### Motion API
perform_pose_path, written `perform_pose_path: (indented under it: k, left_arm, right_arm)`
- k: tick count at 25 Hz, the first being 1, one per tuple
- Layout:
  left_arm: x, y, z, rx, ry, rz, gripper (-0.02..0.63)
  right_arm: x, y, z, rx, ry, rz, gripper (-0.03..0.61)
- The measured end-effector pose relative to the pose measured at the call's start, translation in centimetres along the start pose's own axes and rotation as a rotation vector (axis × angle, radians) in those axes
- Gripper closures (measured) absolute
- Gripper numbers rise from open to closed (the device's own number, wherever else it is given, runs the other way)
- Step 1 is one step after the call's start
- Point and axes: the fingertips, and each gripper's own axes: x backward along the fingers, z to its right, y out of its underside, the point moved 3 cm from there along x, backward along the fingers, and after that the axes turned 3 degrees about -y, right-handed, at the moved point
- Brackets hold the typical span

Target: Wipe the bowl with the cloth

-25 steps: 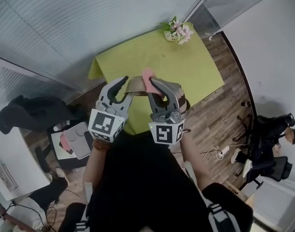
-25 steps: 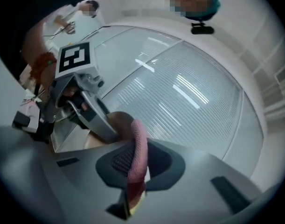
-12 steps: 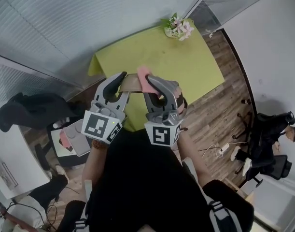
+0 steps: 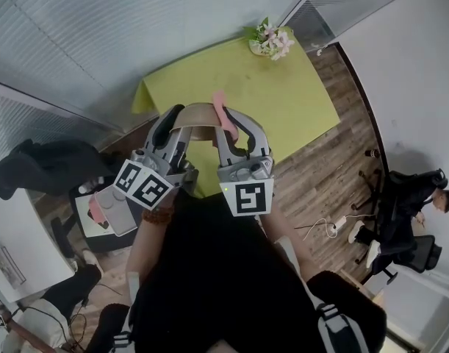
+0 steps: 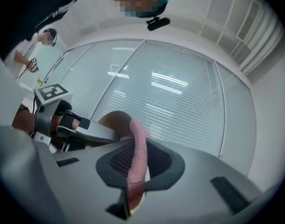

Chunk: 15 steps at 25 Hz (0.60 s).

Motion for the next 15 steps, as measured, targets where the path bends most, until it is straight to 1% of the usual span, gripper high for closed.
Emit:
perform_pose_path:
  k: [1, 2, 3, 4, 5, 6, 7, 8, 9, 12, 14, 15]
  left_arm:
    - [-0.3, 0.8, -0.4, -0.05, 0.002, -0.066, 0.52]
    - [-0.6, 1.7, -0.7, -0.128, 0.003, -0.144, 0.521]
    - [-0.9, 2.4, -0.8, -0.236, -0.006, -0.223, 0.52]
    - [-1.3, 3.1, -0.7, -0.368, -0.026, -0.293, 0.52]
    - [-1.7, 3.6, -0.6, -0.506, -0.051, -0.349, 0.52]
    - [-2.0, 4.0, -0.5, -0.621, -0.072, -0.392, 0.541]
    - [-2.3, 4.3, -0.4, -0.684, -0.081, -0.421, 0.555]
    - [-2.5, 4.5, -0.4, -0.691, -0.082, -0.435, 0.558]
    - [-2.6, 4.5, -0.4, -0.662, -0.08, -0.434, 0.558]
    - [-2.4, 3.8, -0.2, -0.545, -0.081, -0.371, 0.56]
    - [-2.2, 3.4, 0.0, -0.447, -0.073, -0.316, 0.561]
    - [-2.2, 3.2, -0.1, -0.384, -0.064, -0.289, 0.561]
  right_arm:
    - [-0.3, 0.7, -0.1, 0.081, -0.013, -0.044, 0.555]
    - [-0.4, 1.3, -0.2, 0.193, -0.035, -0.079, 0.555]
    - [-0.5, 1.7, -0.3, 0.319, -0.062, -0.1, 0.555]
    - [-0.5, 2.0, -0.5, 0.436, -0.093, -0.108, 0.555]
    - [-0.5, 2.2, -0.6, 0.521, -0.122, -0.11, 0.555]
    - [-0.5, 2.3, -0.6, 0.567, -0.144, -0.112, 0.555]
    - [-0.4, 2.4, -0.5, 0.585, -0.157, -0.116, 0.555]
    - [-0.4, 2.5, -0.4, 0.588, -0.159, -0.12, 0.555]
    - [-0.4, 2.5, -0.3, 0.584, -0.154, -0.123, 0.555]
    - [-0.2, 1.9, -0.2, 0.534, -0.119, -0.11, 0.555]
    - [-0.1, 1.5, 0.0, 0.456, -0.096, -0.087, 0.554]
    - [0.0, 1.5, 0.3, 0.4, -0.086, -0.076, 0.554]
